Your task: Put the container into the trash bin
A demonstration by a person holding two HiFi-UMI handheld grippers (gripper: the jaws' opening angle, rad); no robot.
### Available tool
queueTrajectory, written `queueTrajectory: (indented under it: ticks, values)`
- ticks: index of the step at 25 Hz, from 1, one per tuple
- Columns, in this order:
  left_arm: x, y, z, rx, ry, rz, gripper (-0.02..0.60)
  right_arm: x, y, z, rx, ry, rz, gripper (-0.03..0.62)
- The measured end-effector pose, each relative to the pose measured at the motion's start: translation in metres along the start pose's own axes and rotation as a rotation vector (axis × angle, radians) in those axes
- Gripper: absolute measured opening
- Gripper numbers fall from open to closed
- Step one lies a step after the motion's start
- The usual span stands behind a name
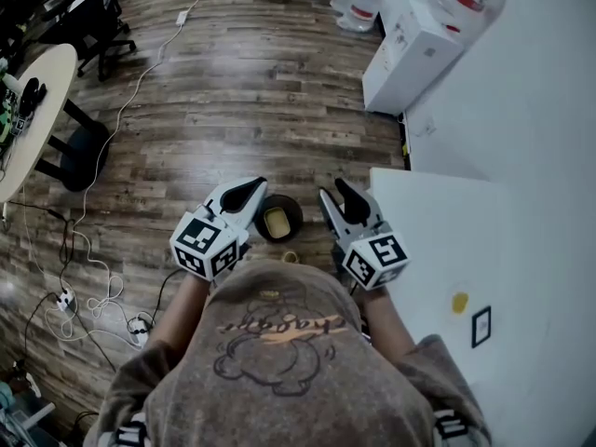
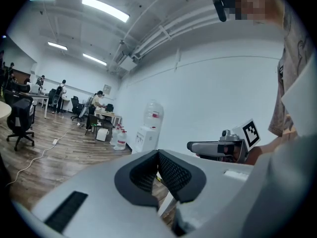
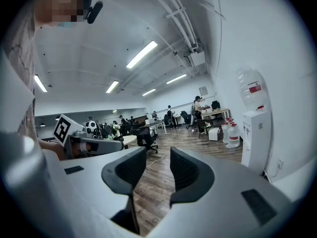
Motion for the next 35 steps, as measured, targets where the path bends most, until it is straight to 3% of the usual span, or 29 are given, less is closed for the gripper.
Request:
queueTrajectory:
  ticks: [9,16,35]
  values:
    - [0.008,-0.009,0.001,-0.001,-0.031,-0.001,0.003,0.010,-0.007,0.000,0.023,0.003,-0.011,0.044]
    - [0.016,-0.013,-0.001,0.001,-0.045,-0.009,0.003,0.017,-0.010,0.006,0.054,0.024,-0.012,0.003]
    - [0.039,-0.001,-0.005,-0.015,0.011,0.038,0.003,0.050,-0.007,0.023,0.064,0.021,-0.003,0.002]
Point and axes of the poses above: the fingertips, and each gripper's own axes: y forward along the fingers, z to its right, x out of its underside, the point moved 2 cm from there along -y, backward along the fingers, and after that the axes turned 11 degrees about y, right-handed, at the moved point
